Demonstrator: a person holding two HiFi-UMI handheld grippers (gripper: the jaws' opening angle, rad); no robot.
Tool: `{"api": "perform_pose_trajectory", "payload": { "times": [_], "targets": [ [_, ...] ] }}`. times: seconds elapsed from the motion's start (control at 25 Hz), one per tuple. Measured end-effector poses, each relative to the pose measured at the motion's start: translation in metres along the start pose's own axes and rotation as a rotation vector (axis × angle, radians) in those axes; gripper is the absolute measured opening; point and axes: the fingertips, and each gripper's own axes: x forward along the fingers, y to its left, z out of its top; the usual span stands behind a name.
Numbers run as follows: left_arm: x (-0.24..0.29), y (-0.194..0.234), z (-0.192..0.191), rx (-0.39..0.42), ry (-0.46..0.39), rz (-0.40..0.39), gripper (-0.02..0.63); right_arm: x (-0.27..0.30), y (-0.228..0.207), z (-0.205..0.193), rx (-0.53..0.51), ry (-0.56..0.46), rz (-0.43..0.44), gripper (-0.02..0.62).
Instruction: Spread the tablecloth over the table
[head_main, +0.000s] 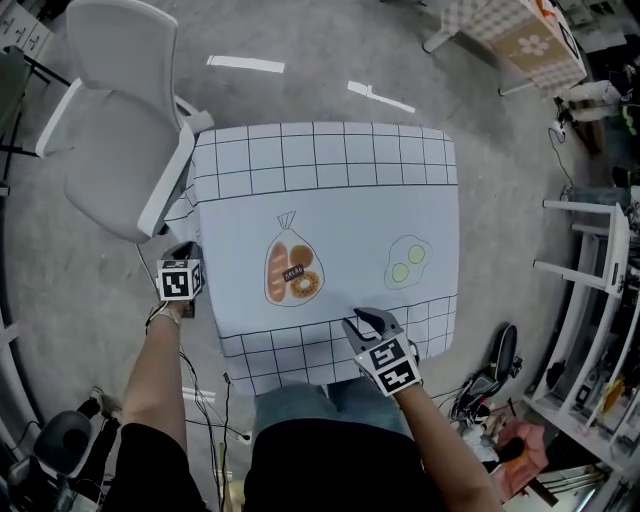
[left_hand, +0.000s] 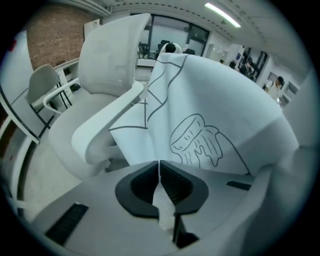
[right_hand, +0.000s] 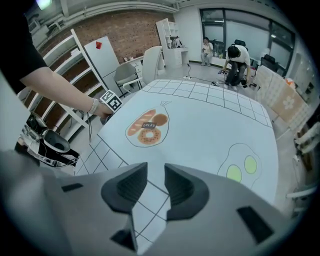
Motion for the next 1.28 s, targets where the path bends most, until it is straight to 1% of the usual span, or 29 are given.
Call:
{"api": "perform_pose_trajectory", "payload": {
  "times": [0.12, 0.2, 0.24, 0.28, 0.44, 0.56, 0.6, 0.68, 0.76, 0.8, 0.92, 1.16, 1.24, 1.28],
  "targets": [
    [0.005, -0.019, -0.002, -0.106, -0.035, -0.104, 0.019, 0.003, 0.003, 0.001, 0.004, 0.011, 0.007, 0.100],
    [0.008, -0.024, -0.003, -0.149, -0.046, -0.146, 0.018, 0.005, 0.004, 0.001, 0.007, 0.017, 0.008, 0.100],
    [0.008, -0.024, -0.003, -0.157, -0.046, -0.154, 0.018, 0.005, 0.004, 0.001, 0.008, 0.019, 0.008, 0.100],
    [0.009, -0.023, -0.002, -0.156, -0.043, -0.149, 0.018, 0.006, 0.003, 0.001, 0.007, 0.021, 0.008, 0.100],
    [0.004, -0.002, -0.003, -0.122, -0.036, -0.085, 0.018, 0.010, 0.007, 0.004, 0.004, 0.025, 0.014, 0.105],
    [-0.004, 0.014, -0.003, -0.096, -0.057, -0.057, 0.019, 0.012, 0.010, 0.009, 0.000, 0.013, 0.011, 0.109],
    [-0.008, 0.020, -0.003, -0.106, -0.071, -0.050, 0.020, 0.013, 0.011, 0.011, -0.003, 0.007, 0.010, 0.110],
    [-0.016, 0.028, -0.003, -0.162, -0.102, -0.056, 0.020, 0.012, 0.014, 0.016, -0.005, -0.001, 0.011, 0.112],
    [-0.023, 0.026, -0.005, -0.204, -0.128, -0.092, 0.020, 0.010, 0.017, 0.020, -0.009, -0.010, 0.013, 0.114],
    [-0.024, 0.022, -0.006, -0.207, -0.138, -0.112, 0.020, 0.010, 0.018, 0.021, -0.012, -0.016, 0.013, 0.115],
    [-0.024, 0.006, -0.012, -0.179, -0.159, -0.140, 0.020, 0.008, 0.020, 0.019, -0.022, -0.025, 0.013, 0.115],
    [-0.028, -0.005, -0.015, -0.188, -0.186, -0.092, 0.020, 0.001, 0.017, 0.002, -0.017, -0.016, 0.009, 0.120],
    [-0.033, -0.006, -0.020, -0.182, -0.169, -0.080, 0.026, -0.003, 0.016, -0.003, -0.017, -0.018, 0.013, 0.120],
    [-0.035, -0.007, -0.025, -0.186, -0.157, -0.078, 0.043, -0.004, 0.016, -0.006, -0.017, -0.018, 0.016, 0.120]
  ]
}}
